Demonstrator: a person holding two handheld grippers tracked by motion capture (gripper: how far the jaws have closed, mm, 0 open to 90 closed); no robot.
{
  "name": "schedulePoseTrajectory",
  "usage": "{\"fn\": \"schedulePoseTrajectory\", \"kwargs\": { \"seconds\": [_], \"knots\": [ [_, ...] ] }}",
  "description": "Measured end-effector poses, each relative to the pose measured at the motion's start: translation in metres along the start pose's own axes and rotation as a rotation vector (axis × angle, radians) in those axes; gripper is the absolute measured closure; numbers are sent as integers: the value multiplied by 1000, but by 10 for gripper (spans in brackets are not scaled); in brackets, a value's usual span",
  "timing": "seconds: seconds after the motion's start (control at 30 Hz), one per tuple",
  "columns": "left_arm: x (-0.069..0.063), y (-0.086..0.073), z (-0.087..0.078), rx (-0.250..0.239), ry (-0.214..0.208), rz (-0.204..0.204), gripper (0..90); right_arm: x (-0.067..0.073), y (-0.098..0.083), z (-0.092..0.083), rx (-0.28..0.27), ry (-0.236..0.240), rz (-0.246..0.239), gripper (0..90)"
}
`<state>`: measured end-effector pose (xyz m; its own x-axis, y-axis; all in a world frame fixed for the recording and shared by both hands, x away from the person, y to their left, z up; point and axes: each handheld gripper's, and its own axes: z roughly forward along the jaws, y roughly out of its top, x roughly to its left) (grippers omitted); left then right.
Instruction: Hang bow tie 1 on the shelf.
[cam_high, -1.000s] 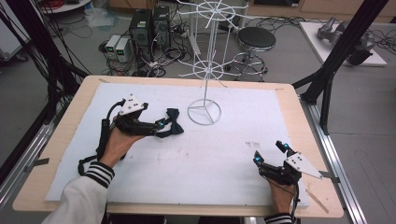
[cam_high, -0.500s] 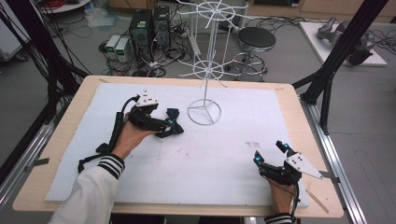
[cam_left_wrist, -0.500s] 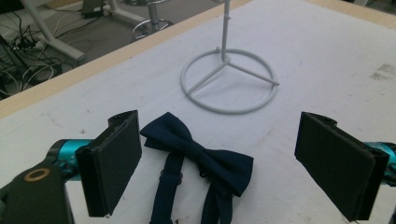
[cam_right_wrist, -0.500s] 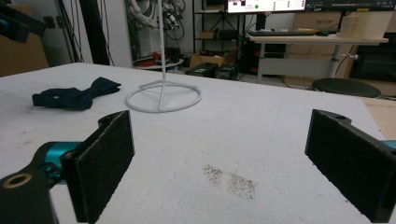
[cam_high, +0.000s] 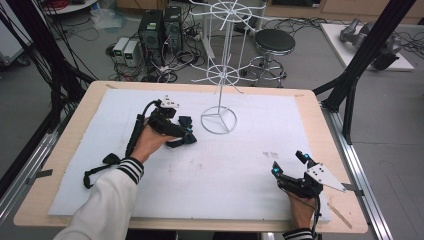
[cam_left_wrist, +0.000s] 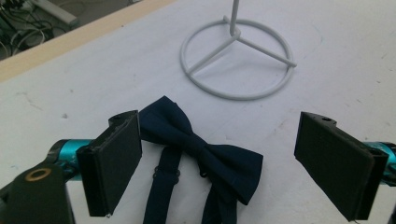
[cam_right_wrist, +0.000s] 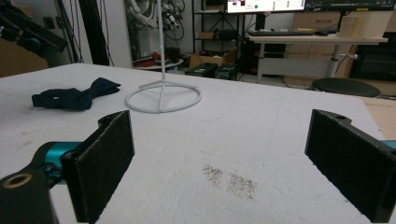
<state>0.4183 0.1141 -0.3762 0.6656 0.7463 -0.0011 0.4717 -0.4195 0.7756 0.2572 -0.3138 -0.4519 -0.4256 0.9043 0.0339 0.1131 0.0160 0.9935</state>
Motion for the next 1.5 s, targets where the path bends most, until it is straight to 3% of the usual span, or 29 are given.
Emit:
{"fn": "schedulePoseTrajectory", "kwargs": {
  "seconds": [0.43,0.8,1.23,1.5],
  "knots": [
    [4,-4,21,137,-8,-58,232,-1,0,0,-9,0,1,74],
    [2,-7,33,199,-23,-73,268,-1,0,0,-8,0,1,74],
    [3,-10,41,278,-56,-148,358,-1,0,-1,-7,3,3,74],
    [1,-11,43,308,-50,-157,393,-1,0,0,-10,3,1,74]
  ]
}}
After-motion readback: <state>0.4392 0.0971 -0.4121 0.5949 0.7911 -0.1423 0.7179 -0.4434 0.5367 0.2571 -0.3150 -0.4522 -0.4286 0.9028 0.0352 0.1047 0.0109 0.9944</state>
